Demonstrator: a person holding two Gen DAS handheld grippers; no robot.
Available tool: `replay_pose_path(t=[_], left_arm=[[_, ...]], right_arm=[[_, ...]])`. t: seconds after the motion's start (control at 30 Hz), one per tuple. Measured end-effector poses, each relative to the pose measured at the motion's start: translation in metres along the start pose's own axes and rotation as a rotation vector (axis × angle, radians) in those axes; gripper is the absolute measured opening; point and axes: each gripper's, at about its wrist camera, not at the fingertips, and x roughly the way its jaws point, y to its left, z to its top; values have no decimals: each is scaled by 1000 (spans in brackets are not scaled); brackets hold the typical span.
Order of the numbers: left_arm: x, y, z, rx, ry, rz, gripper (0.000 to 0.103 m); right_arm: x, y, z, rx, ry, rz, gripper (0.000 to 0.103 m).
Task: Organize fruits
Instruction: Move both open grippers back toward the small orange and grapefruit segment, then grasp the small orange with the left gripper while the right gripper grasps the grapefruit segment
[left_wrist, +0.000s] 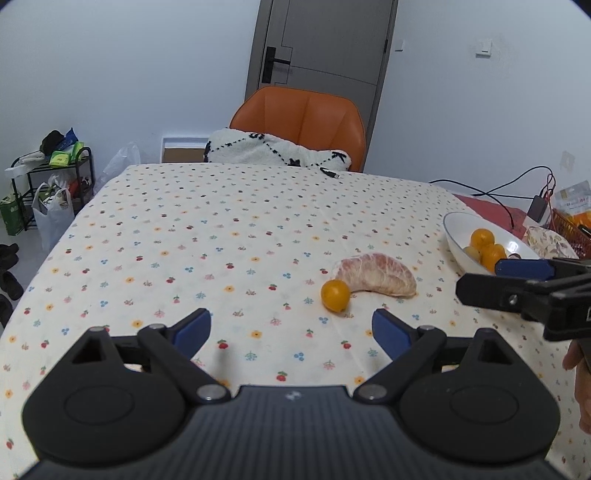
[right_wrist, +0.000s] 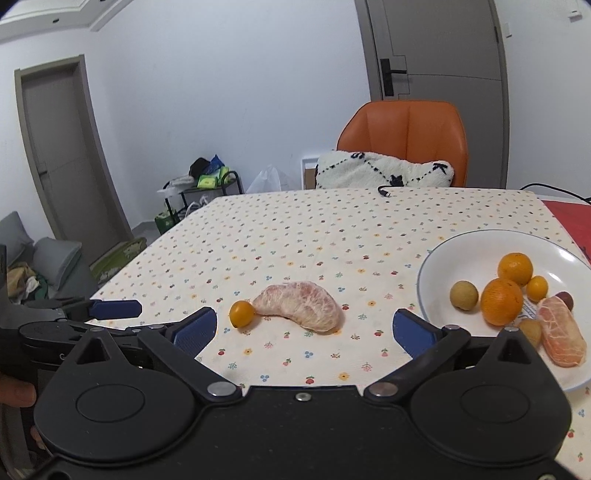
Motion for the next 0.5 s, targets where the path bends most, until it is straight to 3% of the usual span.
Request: replay_pose_path(t=[0.17,0.37,0.5], left_arm=[[10,3,3,-7,13,-19,83],[21,4,6,-12,33,-31,67],[27,6,9,-18,46,-37,62]], right_arm=[[15,2,2,-36,32,0,100],[36,-4,4,-48,73,-2,87],[48,-6,5,-52,85,2,79]])
